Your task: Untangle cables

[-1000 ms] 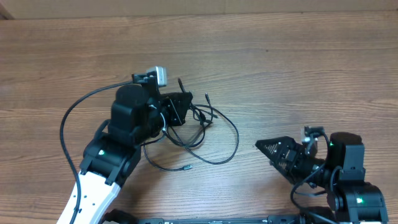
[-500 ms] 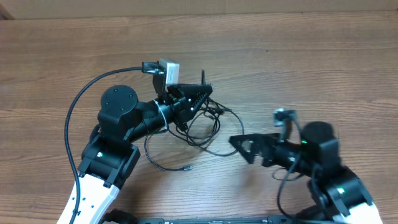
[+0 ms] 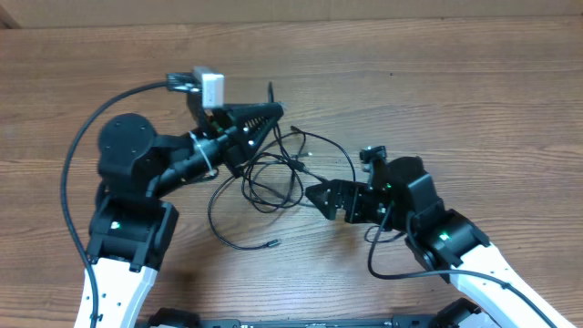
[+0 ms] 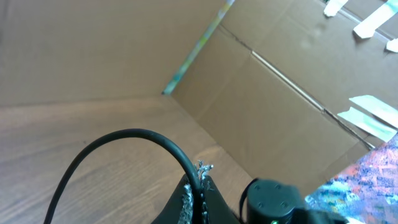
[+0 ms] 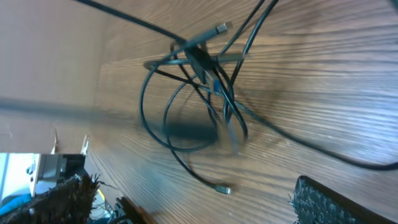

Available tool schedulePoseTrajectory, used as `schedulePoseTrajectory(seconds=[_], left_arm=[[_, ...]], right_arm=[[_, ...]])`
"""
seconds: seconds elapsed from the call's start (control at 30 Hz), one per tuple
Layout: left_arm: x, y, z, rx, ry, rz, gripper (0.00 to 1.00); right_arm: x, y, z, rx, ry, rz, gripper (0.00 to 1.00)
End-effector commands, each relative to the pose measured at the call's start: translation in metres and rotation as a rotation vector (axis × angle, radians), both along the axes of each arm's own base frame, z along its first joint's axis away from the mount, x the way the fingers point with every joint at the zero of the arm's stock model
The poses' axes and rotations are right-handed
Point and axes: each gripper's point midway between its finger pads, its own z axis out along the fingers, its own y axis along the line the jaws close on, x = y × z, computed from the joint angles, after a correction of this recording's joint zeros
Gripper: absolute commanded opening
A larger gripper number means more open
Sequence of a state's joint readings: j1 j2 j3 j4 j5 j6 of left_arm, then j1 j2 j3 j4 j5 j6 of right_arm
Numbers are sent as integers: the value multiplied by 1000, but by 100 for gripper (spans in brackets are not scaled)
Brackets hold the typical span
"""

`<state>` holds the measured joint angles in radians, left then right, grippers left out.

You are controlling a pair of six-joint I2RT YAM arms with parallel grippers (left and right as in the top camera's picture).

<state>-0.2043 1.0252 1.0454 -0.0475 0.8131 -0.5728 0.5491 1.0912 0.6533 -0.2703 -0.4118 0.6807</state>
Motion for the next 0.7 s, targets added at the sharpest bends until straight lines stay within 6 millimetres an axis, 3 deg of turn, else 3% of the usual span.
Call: schedulePoseTrajectory(seconds=[0.0, 0.17, 0.3, 0.4, 0.57, 0.67], left_arm=[[-15, 2, 29, -24, -62, -38, 4], [-19, 2, 46, -45, -94, -41, 4], [-28, 0, 64, -63, -145, -73, 4], [-37, -2, 77, -67, -187, -112, 4], [-42, -1, 89, -78, -207, -118, 4], [-44, -1, 93, -82, -221, -118, 4]], right_arm=[[2, 15, 2, 10, -17, 27, 100], [9, 33, -7, -4, -55, 45, 100], [28, 30, -25, -92, -98, -52, 100], [42, 34, -28, -93, -137, -85, 100], [60, 51, -22, -20, -209, -83, 81], [59, 67, -26, 27, -209, -25, 64]])
